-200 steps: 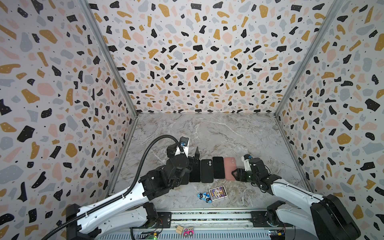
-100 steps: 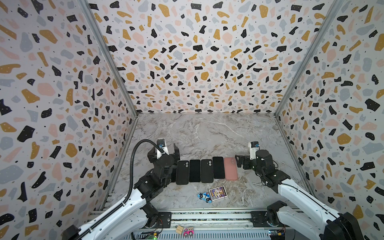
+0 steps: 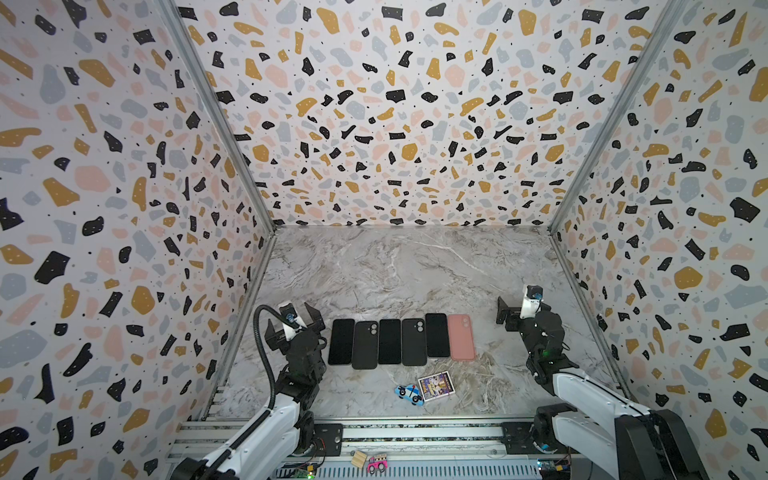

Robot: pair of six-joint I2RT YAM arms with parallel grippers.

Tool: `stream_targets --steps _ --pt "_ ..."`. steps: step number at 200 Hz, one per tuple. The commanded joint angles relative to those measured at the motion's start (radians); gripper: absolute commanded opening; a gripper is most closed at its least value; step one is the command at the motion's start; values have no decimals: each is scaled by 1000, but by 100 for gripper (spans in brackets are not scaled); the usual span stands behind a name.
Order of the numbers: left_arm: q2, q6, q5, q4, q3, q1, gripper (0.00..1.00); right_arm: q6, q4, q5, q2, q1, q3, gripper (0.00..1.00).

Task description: Take the phone out of the phone case

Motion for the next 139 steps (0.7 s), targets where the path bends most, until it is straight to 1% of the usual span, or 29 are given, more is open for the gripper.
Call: stream_targets --steps 1,10,23,33,46,62,68,79,89,96,108,131,139 --pt "63 83 71 277 -37 4 100 -81 306 -30 52 -3 -57 99" --pt "96 92 74 342 -64 6 100 -86 324 -29 83 -1 -59 99" --pt "156 100 95 428 -80 13 99 -103 399 -32 132 1 -78 99" --pt "204 125 110 440 -62 18 100 -124 406 -21 137 11 -81 99" --pt "278 117 82 436 -21 29 99 -158 468 -16 145 21 -101 99" --pt "338 107 128 477 -11 37 99 -189 554 10 162 37 -135 99" --pt "351 94 164 485 -12 46 100 -191 623 18 182 37 -154 99" --pt "419 73 196 567 -18 79 100 -200 724 25 231 37 -178 99" --pt "483 69 236 625 -15 99 100 -211 777 15 273 39 -185 99" --pt "508 74 253 619 0 101 100 -215 803 11 304 39 -182 99" --pt "521 78 271 557 35 102 100 -206 824 22 350 34 -168 99" --pt "568 67 285 524 76 118 100 -169 785 3 409 -6 -123 99" --pt "573 56 291 509 85 126 99 -154 771 17 432 -14 -97 99"
